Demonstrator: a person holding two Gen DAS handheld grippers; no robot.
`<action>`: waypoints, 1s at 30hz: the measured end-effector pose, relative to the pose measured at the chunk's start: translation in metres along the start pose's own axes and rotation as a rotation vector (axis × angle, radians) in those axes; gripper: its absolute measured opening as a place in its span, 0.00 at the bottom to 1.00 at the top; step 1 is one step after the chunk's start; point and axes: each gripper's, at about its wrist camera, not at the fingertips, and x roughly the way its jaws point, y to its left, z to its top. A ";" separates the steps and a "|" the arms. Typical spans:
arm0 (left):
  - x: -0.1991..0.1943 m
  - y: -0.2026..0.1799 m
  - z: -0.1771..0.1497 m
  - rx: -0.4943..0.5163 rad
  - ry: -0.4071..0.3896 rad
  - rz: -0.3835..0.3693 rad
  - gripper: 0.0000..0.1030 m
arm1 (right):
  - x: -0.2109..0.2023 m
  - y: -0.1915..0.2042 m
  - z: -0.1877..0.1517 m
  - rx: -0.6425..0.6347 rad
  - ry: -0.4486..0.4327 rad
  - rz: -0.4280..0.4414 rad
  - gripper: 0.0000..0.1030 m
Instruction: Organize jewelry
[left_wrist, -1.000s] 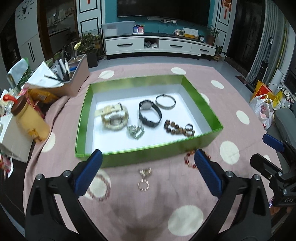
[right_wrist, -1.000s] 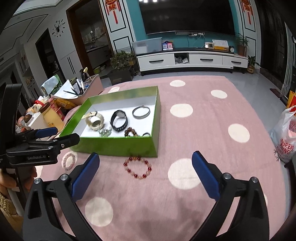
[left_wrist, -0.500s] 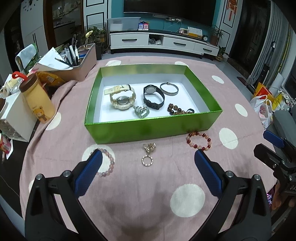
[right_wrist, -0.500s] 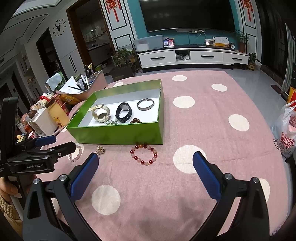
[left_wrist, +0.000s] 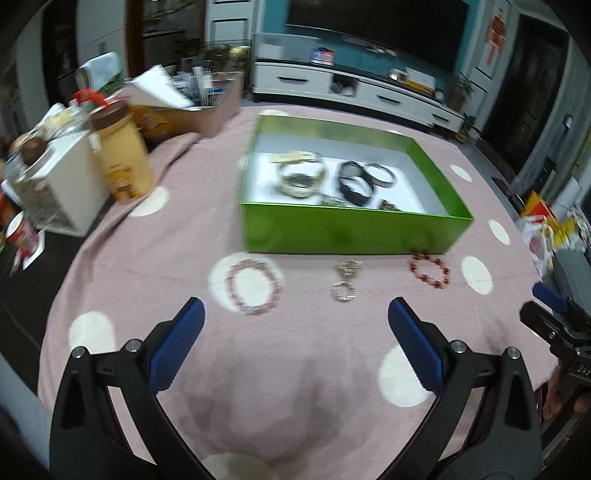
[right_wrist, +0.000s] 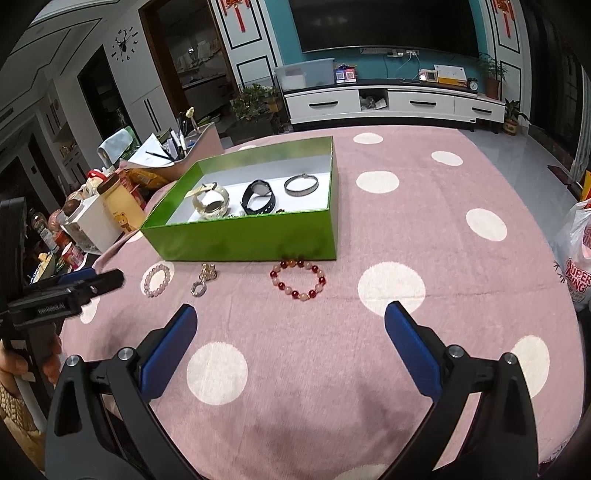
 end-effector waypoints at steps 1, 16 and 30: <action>-0.002 0.009 -0.002 -0.018 -0.004 0.015 0.98 | 0.001 0.000 -0.002 -0.002 0.004 0.005 0.99; 0.019 0.042 -0.034 -0.090 0.062 0.040 0.98 | 0.032 0.022 -0.029 -0.053 0.107 0.072 0.99; 0.036 0.038 -0.030 -0.050 0.051 -0.012 0.86 | 0.075 0.061 -0.030 -0.133 0.151 0.156 0.87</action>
